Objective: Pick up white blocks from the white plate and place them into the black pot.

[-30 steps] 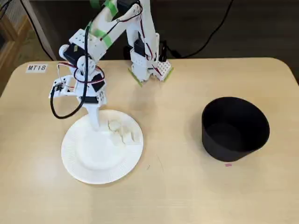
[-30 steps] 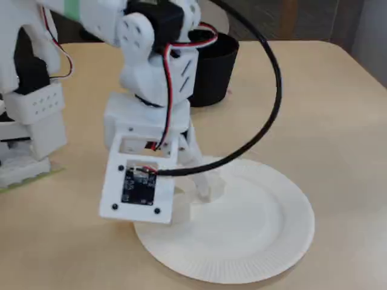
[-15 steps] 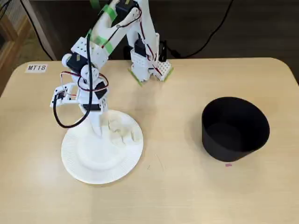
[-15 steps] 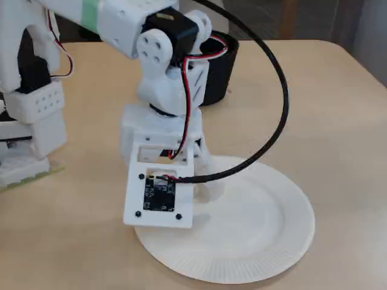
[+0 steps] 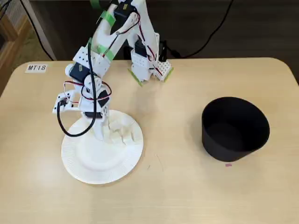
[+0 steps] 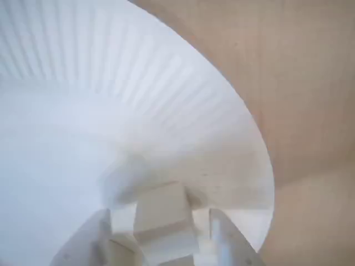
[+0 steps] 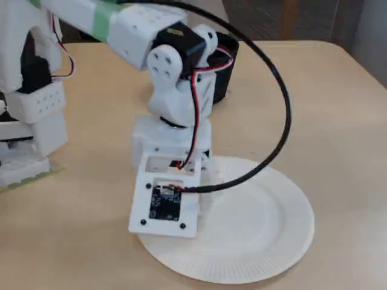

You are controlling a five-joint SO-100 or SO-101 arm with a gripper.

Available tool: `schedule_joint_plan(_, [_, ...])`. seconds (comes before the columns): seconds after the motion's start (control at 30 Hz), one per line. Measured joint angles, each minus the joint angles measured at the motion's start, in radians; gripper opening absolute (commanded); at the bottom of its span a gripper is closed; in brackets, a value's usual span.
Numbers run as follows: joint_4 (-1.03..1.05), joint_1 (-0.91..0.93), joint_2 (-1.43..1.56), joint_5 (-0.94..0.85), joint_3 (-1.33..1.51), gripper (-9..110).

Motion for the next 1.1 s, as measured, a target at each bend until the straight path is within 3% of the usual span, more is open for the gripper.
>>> schedule_joint_plan(0.37, [-0.212, -0.087, 0.057, 0.147, 0.000, -2])
schedule_joint_plan(0.6, [-0.537, -0.245, 0.295, 0.420, 0.000, -2])
schedule_joint_plan(0.83, [-0.696, -0.577, 0.462, 0.658, 0.000, -2])
schedule_joint_plan(1.1, [-0.735, -1.028, 0.540, 0.594, 0.040, -2])
